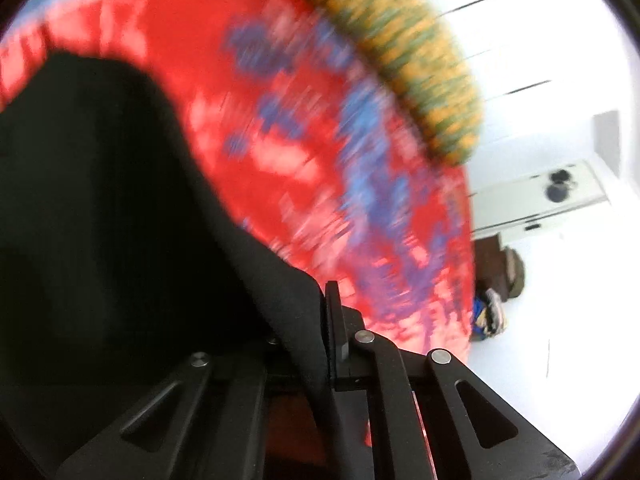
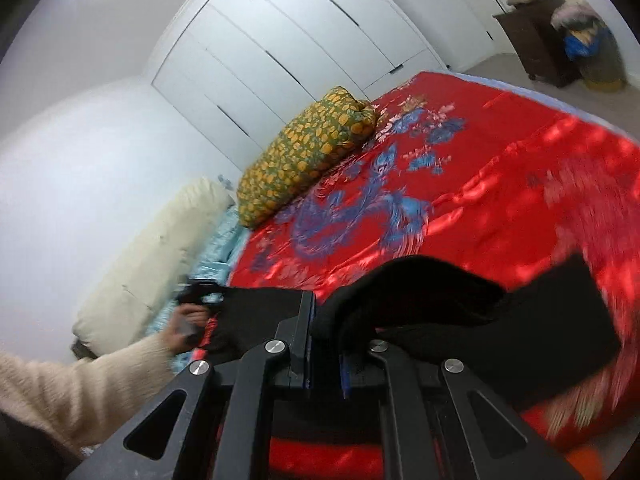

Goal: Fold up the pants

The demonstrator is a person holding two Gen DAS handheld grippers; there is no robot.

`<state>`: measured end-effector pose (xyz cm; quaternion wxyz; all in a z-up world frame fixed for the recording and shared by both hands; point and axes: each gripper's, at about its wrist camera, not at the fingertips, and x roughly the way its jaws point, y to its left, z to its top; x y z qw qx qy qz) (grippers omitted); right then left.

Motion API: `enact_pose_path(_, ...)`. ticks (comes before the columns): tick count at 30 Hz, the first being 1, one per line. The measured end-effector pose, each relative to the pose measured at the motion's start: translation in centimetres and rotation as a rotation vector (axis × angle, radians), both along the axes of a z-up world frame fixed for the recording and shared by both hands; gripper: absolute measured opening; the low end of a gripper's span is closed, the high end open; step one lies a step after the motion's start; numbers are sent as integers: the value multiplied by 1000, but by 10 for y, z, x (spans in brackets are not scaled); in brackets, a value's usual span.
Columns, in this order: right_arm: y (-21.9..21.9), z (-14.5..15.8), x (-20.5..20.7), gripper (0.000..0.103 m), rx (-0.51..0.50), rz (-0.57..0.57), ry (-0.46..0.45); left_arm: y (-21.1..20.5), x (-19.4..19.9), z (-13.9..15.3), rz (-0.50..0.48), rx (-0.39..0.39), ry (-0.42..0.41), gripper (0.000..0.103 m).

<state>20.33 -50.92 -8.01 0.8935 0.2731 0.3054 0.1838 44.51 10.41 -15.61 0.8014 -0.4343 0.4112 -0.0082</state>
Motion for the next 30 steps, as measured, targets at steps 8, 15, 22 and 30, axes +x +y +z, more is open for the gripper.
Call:
enact_pose_path(8, -14, -5, 37, 11, -72, -11, 82, 3, -179, 36, 1, 321, -119, 6)
enact_pose_path(15, -33, -130, 30, 11, -251, -140, 620, -23, -217, -58, -63, 279, 104, 7)
enact_pose_path(22, -55, -129, 12, 11, -315, -203, 640, -57, -219, -49, -161, 338, 72, 8)
enact_pose_path(30, -84, -120, 1, 11, -337, -297, 623, -76, -217, -64, -226, 313, 107, 7)
